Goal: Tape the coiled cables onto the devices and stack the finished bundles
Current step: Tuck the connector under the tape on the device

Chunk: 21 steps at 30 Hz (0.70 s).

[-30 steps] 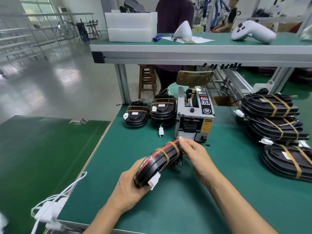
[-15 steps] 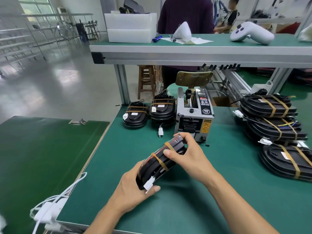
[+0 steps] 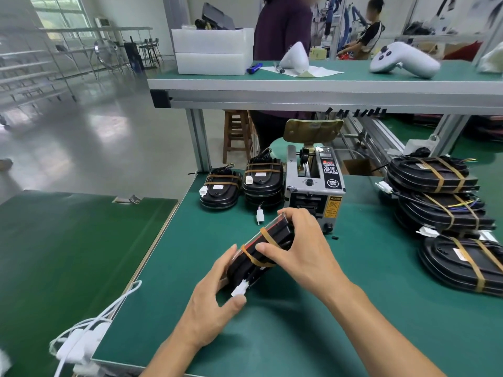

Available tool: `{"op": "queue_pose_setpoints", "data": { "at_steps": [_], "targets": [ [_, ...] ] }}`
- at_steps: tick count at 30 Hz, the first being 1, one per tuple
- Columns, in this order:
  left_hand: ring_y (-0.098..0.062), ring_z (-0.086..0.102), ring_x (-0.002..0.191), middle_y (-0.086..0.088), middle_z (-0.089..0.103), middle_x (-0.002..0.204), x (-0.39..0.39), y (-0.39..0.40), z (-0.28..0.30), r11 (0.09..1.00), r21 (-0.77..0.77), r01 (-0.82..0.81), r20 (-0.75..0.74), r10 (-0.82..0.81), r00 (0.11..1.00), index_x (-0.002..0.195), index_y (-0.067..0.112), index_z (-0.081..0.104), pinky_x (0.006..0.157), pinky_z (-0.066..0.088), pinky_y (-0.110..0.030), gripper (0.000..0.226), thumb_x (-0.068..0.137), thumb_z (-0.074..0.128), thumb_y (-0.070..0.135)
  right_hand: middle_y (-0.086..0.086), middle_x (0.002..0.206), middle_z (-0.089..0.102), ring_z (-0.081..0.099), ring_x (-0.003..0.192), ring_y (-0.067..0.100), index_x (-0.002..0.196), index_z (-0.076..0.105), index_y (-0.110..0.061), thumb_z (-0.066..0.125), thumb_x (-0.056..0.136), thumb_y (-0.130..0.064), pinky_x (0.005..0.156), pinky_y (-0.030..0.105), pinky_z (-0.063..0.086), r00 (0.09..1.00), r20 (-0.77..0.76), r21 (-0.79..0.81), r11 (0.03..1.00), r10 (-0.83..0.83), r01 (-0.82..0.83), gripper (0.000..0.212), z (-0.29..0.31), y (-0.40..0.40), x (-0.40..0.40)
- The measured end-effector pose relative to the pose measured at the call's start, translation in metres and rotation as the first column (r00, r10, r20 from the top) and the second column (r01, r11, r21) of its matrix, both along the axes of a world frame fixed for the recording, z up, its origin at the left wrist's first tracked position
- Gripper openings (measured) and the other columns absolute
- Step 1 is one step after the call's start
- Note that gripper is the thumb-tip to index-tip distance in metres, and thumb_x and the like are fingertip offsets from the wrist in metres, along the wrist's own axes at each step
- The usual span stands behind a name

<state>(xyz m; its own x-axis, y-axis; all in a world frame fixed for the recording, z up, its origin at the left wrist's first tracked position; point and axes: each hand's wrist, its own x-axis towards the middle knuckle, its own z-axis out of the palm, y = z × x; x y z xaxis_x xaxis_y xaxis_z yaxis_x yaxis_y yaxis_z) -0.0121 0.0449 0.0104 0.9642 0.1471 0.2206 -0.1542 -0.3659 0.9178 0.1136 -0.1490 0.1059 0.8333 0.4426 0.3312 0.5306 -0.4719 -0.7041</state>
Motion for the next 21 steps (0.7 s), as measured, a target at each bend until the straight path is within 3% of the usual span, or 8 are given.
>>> {"op": "queue_pose_setpoints", "data": {
  "at_steps": [6,9,11,13,15,17,18,21],
  "targets": [
    [0.001,0.056,0.141,0.028,0.056,0.153,0.003,0.003,-0.004,0.996,0.045,-0.076,0.01,0.076,0.997,0.162,0.042,0.039,0.111,0.043,-0.013,0.085,0.089,0.07,0.073,-0.011,0.118,0.055,0.051,0.114,0.018,0.123,0.052,-0.026,0.073,0.071,-0.064,0.092,0.038,0.043,0.92,0.384,-0.159,0.987,0.078,-0.017,0.068,0.005,0.019,-0.032],
    [-0.005,0.072,0.102,0.017,0.075,0.118,0.005,0.008,-0.009,0.989,0.072,-0.127,0.004,0.127,0.992,0.139,0.056,0.054,0.087,0.053,-0.015,0.054,0.088,0.072,0.058,-0.007,0.128,0.055,0.051,0.12,0.021,0.134,0.054,-0.022,0.07,0.074,-0.064,0.098,0.038,0.044,0.87,0.472,-0.238,0.971,0.141,-0.028,0.075,0.005,0.025,-0.047],
    [-0.016,0.07,0.081,0.005,0.077,0.094,0.007,0.01,-0.014,0.987,0.039,-0.155,-0.019,0.156,0.988,0.129,0.047,0.06,0.076,0.056,-0.027,0.047,0.088,0.071,0.066,-0.011,0.135,0.055,0.05,0.129,0.014,0.141,0.054,-0.023,0.069,0.08,-0.062,0.106,0.031,0.04,0.905,0.381,-0.142,0.979,0.188,-0.143,0.074,0.008,0.021,-0.044],
    [-0.023,0.065,0.069,-0.002,0.073,0.077,0.008,0.012,-0.018,0.99,0.015,-0.14,-0.026,0.14,0.99,0.122,0.042,0.06,0.071,0.054,-0.036,0.049,0.088,0.07,0.075,-0.019,0.131,0.061,0.056,0.127,0.005,0.135,0.063,-0.028,0.071,0.087,-0.052,0.105,0.018,0.041,0.971,0.187,0.152,0.972,0.15,-0.179,0.054,0.011,0.012,-0.034],
    [-0.021,0.061,0.06,-0.003,0.067,0.067,0.008,0.013,-0.02,0.992,0.007,-0.128,-0.029,0.128,0.991,0.121,0.04,0.059,0.066,0.051,-0.035,0.052,0.088,0.069,0.08,-0.02,0.111,0.072,0.067,0.108,0.002,0.116,0.073,-0.036,0.071,0.09,-0.042,0.095,0.017,0.05,0.997,-0.029,0.37,0.925,-0.076,0.081,0.026,0.01,0.001,-0.011],
    [-0.022,0.06,0.057,-0.004,0.067,0.065,0.008,0.014,-0.021,0.992,-0.001,-0.124,-0.029,0.124,0.992,0.123,0.039,0.059,0.064,0.052,-0.033,0.055,0.087,0.071,0.079,-0.014,0.089,0.077,0.072,0.09,0.008,0.092,0.076,-0.034,0.07,0.092,-0.03,0.092,0.034,0.058,0.919,-0.275,0.386,0.842,-0.284,0.376,0.007,0.0,-0.01,0.019],
    [-0.023,0.061,0.056,-0.005,0.067,0.064,0.008,0.014,-0.021,0.993,-0.003,-0.119,-0.03,0.119,0.992,0.124,0.039,0.058,0.064,0.052,-0.032,0.056,0.087,0.071,0.079,-0.009,0.081,0.077,0.073,0.087,0.016,0.084,0.076,-0.032,0.07,0.091,-0.025,0.092,0.04,0.058,0.864,-0.361,0.337,0.815,-0.35,0.471,0.012,-0.005,-0.014,0.032],
    [-0.021,0.061,0.057,-0.004,0.067,0.064,0.008,0.014,-0.02,0.994,0.001,-0.112,-0.028,0.112,0.993,0.125,0.039,0.058,0.064,0.052,-0.032,0.057,0.087,0.071,0.079,0.001,0.073,0.075,0.071,0.085,0.03,0.069,0.074,-0.021,0.066,0.087,-0.022,0.089,0.041,0.057,0.751,-0.499,0.223,0.774,-0.432,0.593,0.019,-0.017,-0.018,0.06]
  ]
}}
